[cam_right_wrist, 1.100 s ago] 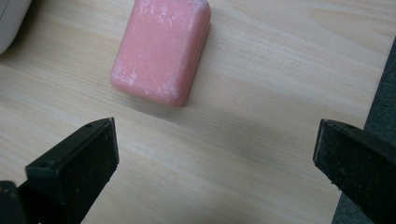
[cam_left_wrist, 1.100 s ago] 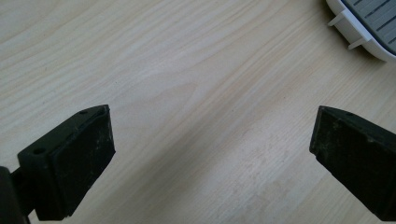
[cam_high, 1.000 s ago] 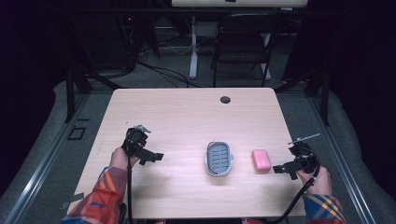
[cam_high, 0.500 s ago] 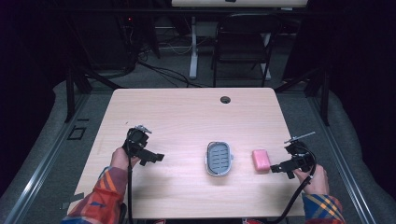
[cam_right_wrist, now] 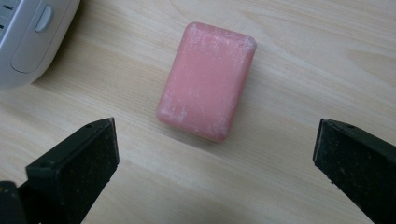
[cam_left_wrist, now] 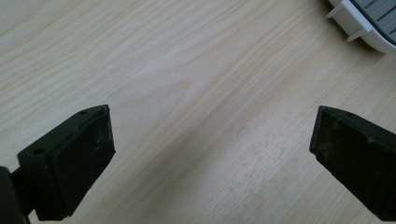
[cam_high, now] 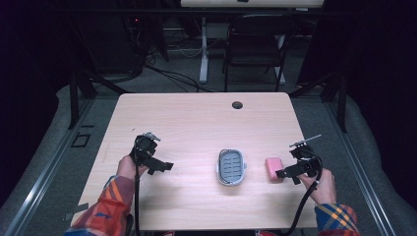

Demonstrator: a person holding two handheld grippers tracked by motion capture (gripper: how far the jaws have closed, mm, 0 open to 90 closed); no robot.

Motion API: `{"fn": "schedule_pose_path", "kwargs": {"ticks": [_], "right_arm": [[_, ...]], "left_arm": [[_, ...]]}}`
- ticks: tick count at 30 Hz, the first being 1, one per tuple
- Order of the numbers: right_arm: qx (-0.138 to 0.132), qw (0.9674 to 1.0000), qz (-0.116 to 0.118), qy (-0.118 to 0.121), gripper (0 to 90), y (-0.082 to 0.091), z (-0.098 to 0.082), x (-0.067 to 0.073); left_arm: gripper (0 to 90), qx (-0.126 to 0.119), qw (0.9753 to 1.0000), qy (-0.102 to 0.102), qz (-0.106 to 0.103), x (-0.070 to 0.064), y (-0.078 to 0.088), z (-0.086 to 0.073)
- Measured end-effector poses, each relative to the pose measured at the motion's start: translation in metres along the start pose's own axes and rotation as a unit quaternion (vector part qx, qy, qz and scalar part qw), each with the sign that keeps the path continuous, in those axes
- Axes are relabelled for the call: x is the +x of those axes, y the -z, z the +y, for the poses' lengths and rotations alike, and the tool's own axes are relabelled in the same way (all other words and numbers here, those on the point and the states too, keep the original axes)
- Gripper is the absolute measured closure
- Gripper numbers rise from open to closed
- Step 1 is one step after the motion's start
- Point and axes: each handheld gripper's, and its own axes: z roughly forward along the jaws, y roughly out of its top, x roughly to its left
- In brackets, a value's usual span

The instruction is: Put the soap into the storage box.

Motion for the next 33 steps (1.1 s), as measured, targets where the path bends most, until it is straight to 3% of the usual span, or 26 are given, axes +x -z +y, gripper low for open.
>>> {"fn": "schedule_pose_path", "kwargs": {"ticks": [1, 2, 7, 13, 15, 25, 33], "right_arm": [[-0.008, 0.9999, 0.002, -0.007, 0.0, -0.002, 0.0, 0.002], [0.003, 1.0, -0.003, -0.002, 0.0, -0.001, 0.002, 0.002], [0.005, 1.0, 0.002, -0.003, 0.0, -0.004, 0.006, 0.004], [-0.01, 0.9998, -0.007, -0.013, 0.0, -0.011, 0.014, 0.01], [-0.003, 0.9999, -0.01, -0.007, 0.0, -0.01, 0.015, 0.01], [0.001, 0.9992, -0.018, -0.034, 0.0, -0.02, 0.027, 0.014], [0.025, 0.9987, -0.021, -0.041, 0.0, -0.029, 0.035, 0.015]], "left_arm": [[0.0, 0.0, 1.0, 0.0, 0.0, 0.0, 0.0, 0.0], [0.0, 0.0, 1.0, 0.0, 0.0, 0.0, 0.0, 0.0], [0.0, 0.001, 1.0, -0.001, 0.0, 0.0, 0.0, 0.0], [0.0, 0.0, 1.0, 0.0, -0.001, 0.0, -0.001, 0.0], [0.0, 0.001, 1.0, 0.0, -0.001, 0.0, -0.001, 0.0], [0.0, 0.001, 1.0, 0.0, 0.0, 0.0, 0.0, 0.0], [0.0, 0.001, 1.0, 0.002, 0.0, 0.0, 0.0, 0.0]]}}
